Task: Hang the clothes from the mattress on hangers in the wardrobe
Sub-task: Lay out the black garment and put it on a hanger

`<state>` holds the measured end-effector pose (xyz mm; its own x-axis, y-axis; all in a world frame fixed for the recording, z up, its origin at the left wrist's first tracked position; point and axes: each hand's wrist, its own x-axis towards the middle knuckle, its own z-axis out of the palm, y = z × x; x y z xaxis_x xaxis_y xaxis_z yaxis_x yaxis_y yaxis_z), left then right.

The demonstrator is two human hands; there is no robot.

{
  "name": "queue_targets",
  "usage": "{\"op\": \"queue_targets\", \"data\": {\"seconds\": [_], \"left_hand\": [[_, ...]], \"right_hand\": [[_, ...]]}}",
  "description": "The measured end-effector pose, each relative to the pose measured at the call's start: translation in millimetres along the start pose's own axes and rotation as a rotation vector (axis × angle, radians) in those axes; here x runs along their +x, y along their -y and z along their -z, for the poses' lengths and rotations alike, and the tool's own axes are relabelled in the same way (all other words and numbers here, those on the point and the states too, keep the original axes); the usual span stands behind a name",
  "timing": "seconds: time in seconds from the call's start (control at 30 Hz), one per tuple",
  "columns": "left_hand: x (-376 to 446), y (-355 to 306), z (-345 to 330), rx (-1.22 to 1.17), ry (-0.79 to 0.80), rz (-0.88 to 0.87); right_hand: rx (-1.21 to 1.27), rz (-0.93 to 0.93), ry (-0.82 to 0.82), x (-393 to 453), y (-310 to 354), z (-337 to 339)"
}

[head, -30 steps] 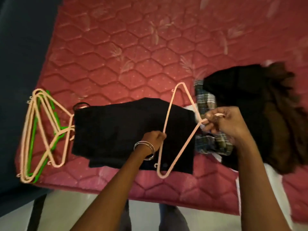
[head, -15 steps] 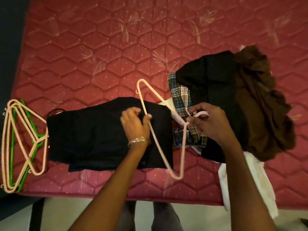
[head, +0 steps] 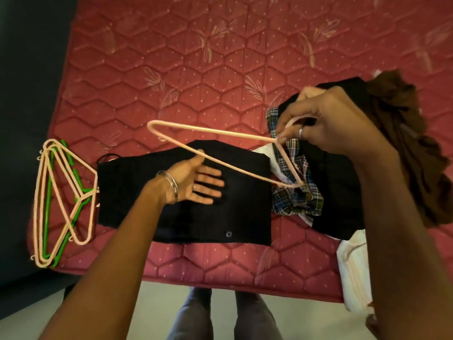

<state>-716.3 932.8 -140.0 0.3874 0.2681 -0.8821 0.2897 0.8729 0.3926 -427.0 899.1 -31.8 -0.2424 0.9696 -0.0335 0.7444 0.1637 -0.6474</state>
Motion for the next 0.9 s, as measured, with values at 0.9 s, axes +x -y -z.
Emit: {"op": "queue_targets", "data": {"seconds": [0.9], "left_hand": [[103.1,115.5,-92.8,0.922,-0.500,-0.329]], "right_hand": [[0.598,-1.020,-0.679,-164.8,-75.9,-90.0]]}}
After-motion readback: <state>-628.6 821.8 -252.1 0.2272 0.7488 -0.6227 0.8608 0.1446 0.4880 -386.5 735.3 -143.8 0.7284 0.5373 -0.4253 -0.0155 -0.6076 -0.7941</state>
